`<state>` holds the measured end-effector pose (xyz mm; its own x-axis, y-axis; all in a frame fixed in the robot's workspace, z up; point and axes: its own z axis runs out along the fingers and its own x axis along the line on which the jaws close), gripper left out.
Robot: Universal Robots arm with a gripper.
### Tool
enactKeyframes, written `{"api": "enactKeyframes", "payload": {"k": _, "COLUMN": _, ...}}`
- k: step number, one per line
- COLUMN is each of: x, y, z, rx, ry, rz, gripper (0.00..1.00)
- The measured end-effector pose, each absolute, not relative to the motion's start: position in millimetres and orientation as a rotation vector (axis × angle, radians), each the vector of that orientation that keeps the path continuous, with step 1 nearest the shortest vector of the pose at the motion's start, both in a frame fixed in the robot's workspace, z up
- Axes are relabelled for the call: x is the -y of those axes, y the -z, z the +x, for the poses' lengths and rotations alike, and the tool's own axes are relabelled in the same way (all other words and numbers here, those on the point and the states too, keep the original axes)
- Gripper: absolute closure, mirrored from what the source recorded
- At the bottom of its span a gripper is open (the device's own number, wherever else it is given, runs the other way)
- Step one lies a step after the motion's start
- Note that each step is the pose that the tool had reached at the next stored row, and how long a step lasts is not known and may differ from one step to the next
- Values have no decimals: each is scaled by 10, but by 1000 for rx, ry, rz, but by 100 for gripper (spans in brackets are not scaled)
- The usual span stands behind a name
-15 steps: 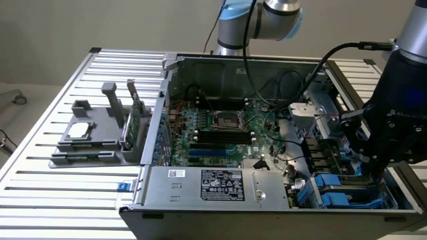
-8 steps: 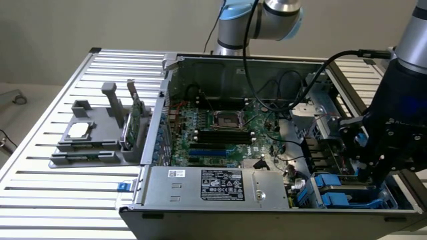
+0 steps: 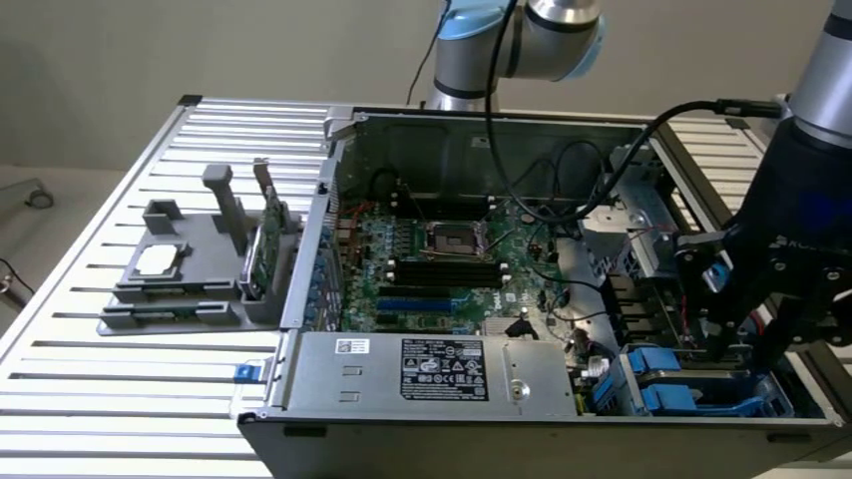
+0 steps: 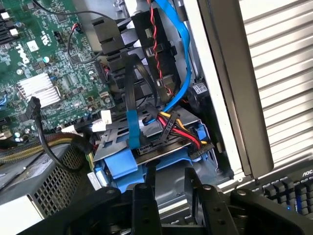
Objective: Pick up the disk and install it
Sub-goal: 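Insert the first disk wire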
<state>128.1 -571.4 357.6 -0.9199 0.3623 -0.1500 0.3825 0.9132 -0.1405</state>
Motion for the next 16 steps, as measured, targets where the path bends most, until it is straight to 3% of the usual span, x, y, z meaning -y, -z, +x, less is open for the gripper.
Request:
{"api": "enactKeyframes", "payload": {"k": 12, "x": 5714, "y": -3566, "z": 1283, "rx": -2918, "ry": 263, "rz": 787, "gripper": 63}}
{"api": "enactKeyframes", "payload": {"k": 16, "x": 5714, "y": -3564, "z": 1284, "rx": -2915, "ry": 220, "rz": 843, "gripper": 63}}
